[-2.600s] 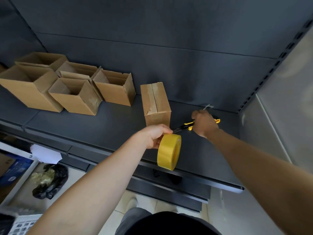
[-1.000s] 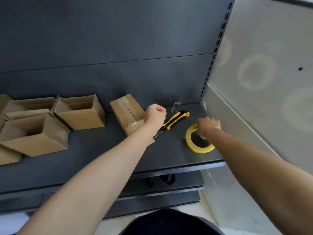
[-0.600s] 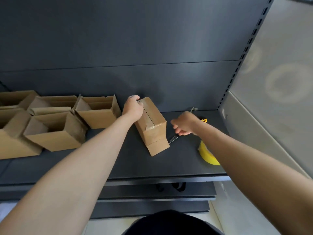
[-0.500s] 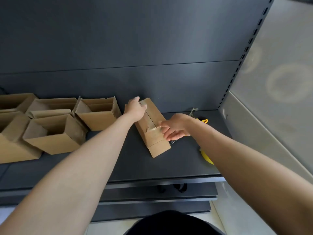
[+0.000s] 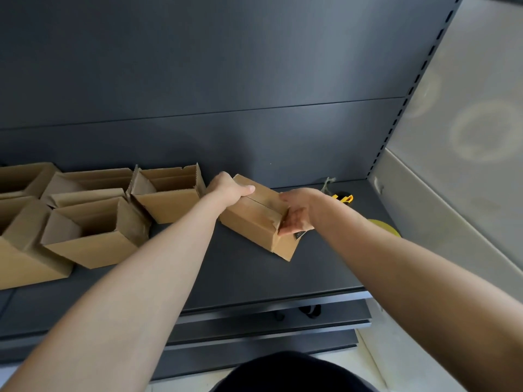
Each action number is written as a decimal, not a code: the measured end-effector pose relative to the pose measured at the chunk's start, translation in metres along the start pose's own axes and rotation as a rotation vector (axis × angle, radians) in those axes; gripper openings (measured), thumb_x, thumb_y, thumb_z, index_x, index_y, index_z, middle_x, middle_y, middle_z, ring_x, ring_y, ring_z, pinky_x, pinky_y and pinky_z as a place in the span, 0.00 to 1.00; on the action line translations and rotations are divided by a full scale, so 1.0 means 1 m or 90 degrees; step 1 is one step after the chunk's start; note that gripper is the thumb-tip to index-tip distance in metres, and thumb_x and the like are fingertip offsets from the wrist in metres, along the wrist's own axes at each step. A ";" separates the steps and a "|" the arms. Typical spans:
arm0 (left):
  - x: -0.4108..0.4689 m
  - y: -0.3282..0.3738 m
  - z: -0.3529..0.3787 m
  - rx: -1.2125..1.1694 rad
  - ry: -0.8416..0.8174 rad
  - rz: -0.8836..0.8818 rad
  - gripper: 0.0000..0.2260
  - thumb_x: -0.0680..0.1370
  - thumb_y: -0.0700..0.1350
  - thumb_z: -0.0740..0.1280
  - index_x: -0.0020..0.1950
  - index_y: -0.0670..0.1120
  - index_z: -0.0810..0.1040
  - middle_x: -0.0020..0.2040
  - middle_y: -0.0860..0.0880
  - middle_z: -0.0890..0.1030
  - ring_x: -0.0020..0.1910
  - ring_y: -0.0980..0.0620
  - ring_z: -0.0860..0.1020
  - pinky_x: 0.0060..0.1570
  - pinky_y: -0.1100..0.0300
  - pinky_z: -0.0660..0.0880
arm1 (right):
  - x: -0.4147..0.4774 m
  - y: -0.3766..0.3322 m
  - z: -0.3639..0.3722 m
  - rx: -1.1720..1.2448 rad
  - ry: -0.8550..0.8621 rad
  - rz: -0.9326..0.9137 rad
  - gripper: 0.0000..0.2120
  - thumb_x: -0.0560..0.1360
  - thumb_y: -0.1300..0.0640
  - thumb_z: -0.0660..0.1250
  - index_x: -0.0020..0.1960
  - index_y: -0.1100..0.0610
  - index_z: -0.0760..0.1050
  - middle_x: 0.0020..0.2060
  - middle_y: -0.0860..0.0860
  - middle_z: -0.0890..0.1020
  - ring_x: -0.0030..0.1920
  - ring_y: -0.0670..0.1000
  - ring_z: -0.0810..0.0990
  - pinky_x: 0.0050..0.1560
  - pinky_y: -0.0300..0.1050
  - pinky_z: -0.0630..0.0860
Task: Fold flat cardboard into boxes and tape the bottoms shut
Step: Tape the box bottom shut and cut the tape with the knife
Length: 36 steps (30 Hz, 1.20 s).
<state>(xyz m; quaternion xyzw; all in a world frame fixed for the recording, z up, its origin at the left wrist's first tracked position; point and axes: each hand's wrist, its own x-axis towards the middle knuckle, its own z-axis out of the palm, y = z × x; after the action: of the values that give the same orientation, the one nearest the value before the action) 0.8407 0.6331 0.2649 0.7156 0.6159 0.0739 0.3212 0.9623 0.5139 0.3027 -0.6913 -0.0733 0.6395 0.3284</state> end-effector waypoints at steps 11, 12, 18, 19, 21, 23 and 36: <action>-0.023 -0.022 -0.023 -0.074 -0.067 -0.032 0.44 0.75 0.59 0.68 0.78 0.41 0.46 0.76 0.44 0.59 0.73 0.42 0.62 0.67 0.49 0.66 | -0.015 -0.003 0.015 -0.078 0.011 -0.013 0.26 0.82 0.43 0.53 0.69 0.62 0.66 0.61 0.61 0.76 0.59 0.61 0.79 0.59 0.58 0.76; -0.026 -0.023 -0.025 -0.084 -0.060 -0.033 0.45 0.75 0.60 0.68 0.78 0.42 0.44 0.77 0.45 0.58 0.74 0.42 0.61 0.67 0.48 0.65 | -0.016 -0.002 0.016 -0.068 0.006 -0.012 0.27 0.81 0.41 0.53 0.69 0.62 0.66 0.61 0.60 0.77 0.57 0.61 0.79 0.58 0.58 0.76; -0.042 -0.017 -0.038 -0.129 0.042 -0.068 0.45 0.73 0.70 0.59 0.77 0.41 0.50 0.74 0.44 0.64 0.70 0.42 0.66 0.56 0.52 0.69 | -0.018 -0.007 0.016 -0.001 -0.006 -0.047 0.28 0.79 0.39 0.56 0.68 0.60 0.65 0.59 0.59 0.77 0.56 0.61 0.79 0.57 0.64 0.75; -0.045 -0.016 -0.038 -0.146 0.060 -0.076 0.45 0.73 0.70 0.58 0.77 0.40 0.51 0.74 0.44 0.64 0.69 0.42 0.67 0.55 0.52 0.68 | -0.019 -0.010 0.015 0.012 0.009 -0.064 0.27 0.79 0.39 0.58 0.67 0.59 0.65 0.59 0.58 0.77 0.55 0.60 0.79 0.55 0.65 0.75; -0.053 -0.014 -0.036 -0.167 0.086 -0.089 0.40 0.76 0.66 0.58 0.77 0.39 0.53 0.73 0.43 0.65 0.66 0.42 0.70 0.54 0.52 0.69 | -0.020 -0.016 0.013 0.022 0.046 -0.105 0.27 0.77 0.39 0.60 0.67 0.57 0.65 0.59 0.57 0.76 0.55 0.60 0.78 0.55 0.64 0.75; -0.059 -0.015 -0.031 -0.184 0.093 -0.093 0.32 0.79 0.58 0.61 0.74 0.39 0.59 0.69 0.43 0.70 0.61 0.44 0.73 0.50 0.55 0.69 | -0.020 -0.018 0.012 0.020 0.066 -0.149 0.26 0.77 0.38 0.60 0.65 0.54 0.66 0.59 0.56 0.76 0.55 0.59 0.78 0.57 0.62 0.75; -0.101 -0.058 -0.018 -0.398 -0.036 -0.119 0.27 0.73 0.41 0.72 0.67 0.45 0.63 0.67 0.48 0.70 0.67 0.45 0.69 0.66 0.46 0.68 | 0.000 0.016 0.006 0.033 -0.038 -0.175 0.33 0.69 0.29 0.63 0.61 0.54 0.67 0.54 0.55 0.78 0.52 0.57 0.80 0.47 0.55 0.78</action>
<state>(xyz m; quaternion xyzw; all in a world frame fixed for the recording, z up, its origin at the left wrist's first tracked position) 0.7601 0.5481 0.2768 0.5244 0.6171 0.2096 0.5479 0.9515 0.5035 0.2942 -0.6467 -0.1603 0.6101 0.4287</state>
